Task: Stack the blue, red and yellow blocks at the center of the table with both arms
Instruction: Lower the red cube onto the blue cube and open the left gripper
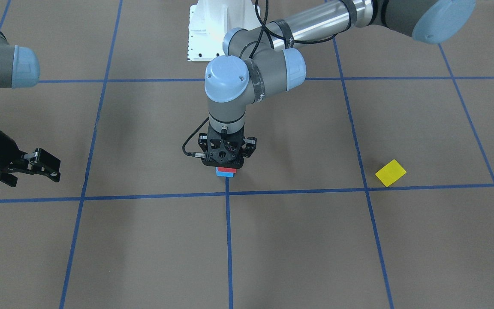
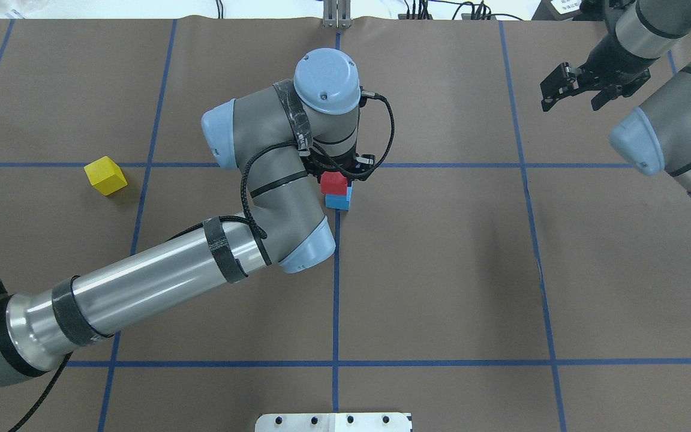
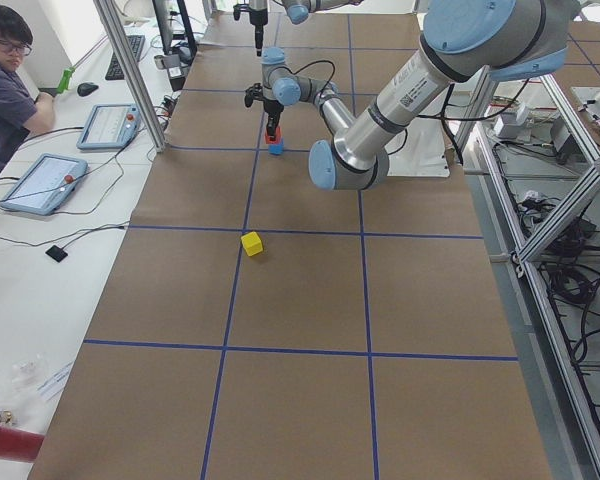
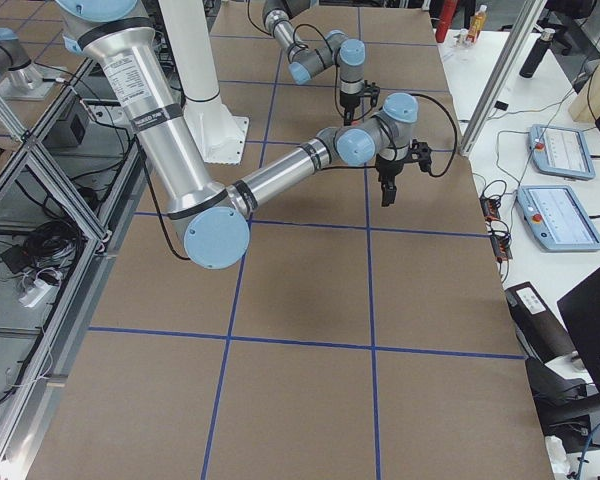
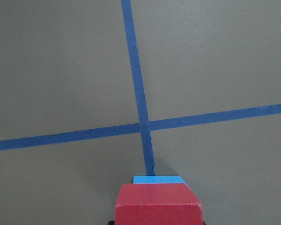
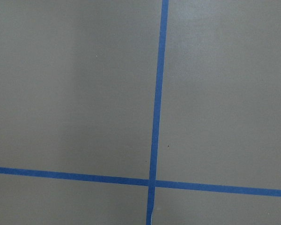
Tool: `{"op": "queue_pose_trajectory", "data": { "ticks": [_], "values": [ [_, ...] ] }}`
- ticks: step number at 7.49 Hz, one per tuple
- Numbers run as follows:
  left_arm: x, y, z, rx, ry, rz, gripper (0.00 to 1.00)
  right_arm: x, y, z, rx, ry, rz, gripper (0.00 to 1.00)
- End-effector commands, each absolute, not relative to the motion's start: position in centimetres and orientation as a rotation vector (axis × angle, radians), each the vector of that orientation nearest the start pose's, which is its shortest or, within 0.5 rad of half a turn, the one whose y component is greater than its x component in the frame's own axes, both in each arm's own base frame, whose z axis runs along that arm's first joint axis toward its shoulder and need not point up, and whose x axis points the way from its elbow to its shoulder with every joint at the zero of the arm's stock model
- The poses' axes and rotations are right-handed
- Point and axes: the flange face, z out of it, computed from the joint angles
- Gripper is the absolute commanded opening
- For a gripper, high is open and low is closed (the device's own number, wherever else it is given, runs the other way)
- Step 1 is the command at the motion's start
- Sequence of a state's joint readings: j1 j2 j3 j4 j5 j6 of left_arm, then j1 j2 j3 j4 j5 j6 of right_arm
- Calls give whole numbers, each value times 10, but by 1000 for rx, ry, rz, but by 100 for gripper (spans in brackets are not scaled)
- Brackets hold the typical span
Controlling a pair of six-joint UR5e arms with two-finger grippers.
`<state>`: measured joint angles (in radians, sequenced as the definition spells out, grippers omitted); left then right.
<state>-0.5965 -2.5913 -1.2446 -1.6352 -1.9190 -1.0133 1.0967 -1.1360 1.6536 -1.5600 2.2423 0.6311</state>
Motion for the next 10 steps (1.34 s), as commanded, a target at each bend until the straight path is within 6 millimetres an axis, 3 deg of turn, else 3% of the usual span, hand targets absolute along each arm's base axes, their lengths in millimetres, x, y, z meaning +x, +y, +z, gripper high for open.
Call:
{"op": "queue_pose_trajectory", "data": {
  "ticks": [1, 3, 4, 5, 6, 10],
  "values": [
    [607, -531, 131, 132, 812, 96, 13, -231, -607, 371, 88, -824, -30, 99],
    [609, -531, 122, 132, 818, 90, 15, -231, -607, 371, 88, -824, -30, 99],
    [609, -532, 123, 132, 817, 89, 22, -231, -607, 370, 90, -825, -31, 99],
    [609, -532, 123, 131, 817, 87, 39, -231, -606, 370, 90, -826, -31, 99],
    [609, -532, 124, 130, 815, 88, 43, -231, -607, 369, 91, -827, -32, 99],
    [607, -534, 125, 129, 812, 83, 43, -232, -607, 369, 89, -825, -31, 99]
  ]
}}
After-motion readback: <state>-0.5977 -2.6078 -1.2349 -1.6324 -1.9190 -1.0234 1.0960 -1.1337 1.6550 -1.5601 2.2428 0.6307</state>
